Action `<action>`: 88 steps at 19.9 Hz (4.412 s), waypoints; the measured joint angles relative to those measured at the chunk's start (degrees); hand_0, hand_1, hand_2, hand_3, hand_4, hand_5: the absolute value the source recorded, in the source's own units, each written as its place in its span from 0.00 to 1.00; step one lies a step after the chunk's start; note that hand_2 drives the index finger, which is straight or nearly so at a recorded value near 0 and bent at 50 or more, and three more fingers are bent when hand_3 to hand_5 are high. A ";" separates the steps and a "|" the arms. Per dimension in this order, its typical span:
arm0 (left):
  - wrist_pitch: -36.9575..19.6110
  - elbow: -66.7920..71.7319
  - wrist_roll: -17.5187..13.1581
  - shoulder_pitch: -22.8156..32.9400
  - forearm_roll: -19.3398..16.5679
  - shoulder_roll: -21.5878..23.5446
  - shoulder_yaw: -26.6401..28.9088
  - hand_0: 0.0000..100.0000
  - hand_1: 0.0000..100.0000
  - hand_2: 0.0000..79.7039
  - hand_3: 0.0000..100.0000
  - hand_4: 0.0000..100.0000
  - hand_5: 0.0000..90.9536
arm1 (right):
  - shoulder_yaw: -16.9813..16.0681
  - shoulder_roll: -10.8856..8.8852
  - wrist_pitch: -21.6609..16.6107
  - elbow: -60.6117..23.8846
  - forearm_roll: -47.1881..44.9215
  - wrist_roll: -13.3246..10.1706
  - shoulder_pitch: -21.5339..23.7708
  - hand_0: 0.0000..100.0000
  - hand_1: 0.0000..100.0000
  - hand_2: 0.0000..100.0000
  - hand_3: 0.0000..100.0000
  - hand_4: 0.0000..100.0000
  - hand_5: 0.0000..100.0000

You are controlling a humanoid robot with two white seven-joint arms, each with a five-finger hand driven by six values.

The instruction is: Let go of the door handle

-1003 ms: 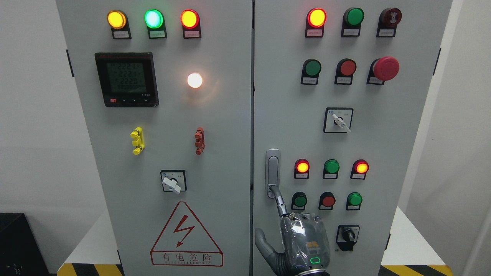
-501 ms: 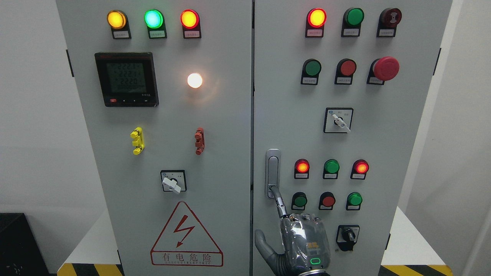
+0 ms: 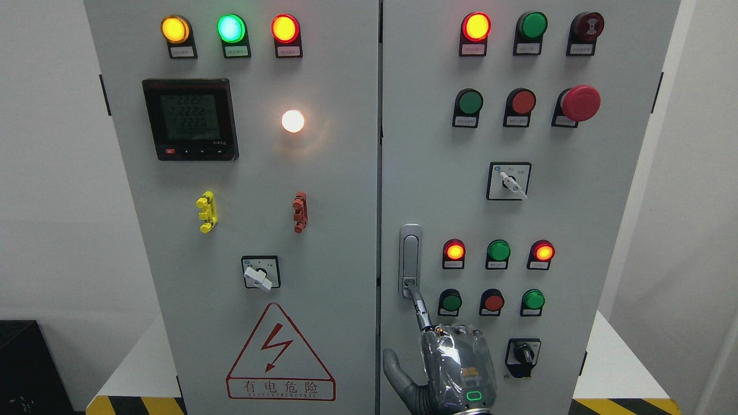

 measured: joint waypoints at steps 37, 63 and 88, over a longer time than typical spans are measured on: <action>0.01 0.00 0.17 0.00 0.00 0.00 0.00 0.00 0.00 0.03 0.09 0.01 0.00 | 0.00 0.00 -0.08 0.80 -0.16 -0.29 0.62 0.37 0.30 0.07 1.00 0.98 0.99; -0.02 0.00 0.08 0.00 0.00 0.00 0.00 0.00 0.00 0.03 0.08 0.01 0.00 | -0.09 0.01 -0.26 -3.67 -0.44 -2.45 0.66 0.42 0.30 0.48 1.00 0.88 0.97; -0.03 0.00 0.04 0.00 0.00 0.00 0.00 0.00 0.00 0.03 0.09 0.01 0.00 | -1.30 0.23 1.66 -5.13 -0.98 0.08 -6.37 0.06 0.40 0.81 1.00 0.99 0.95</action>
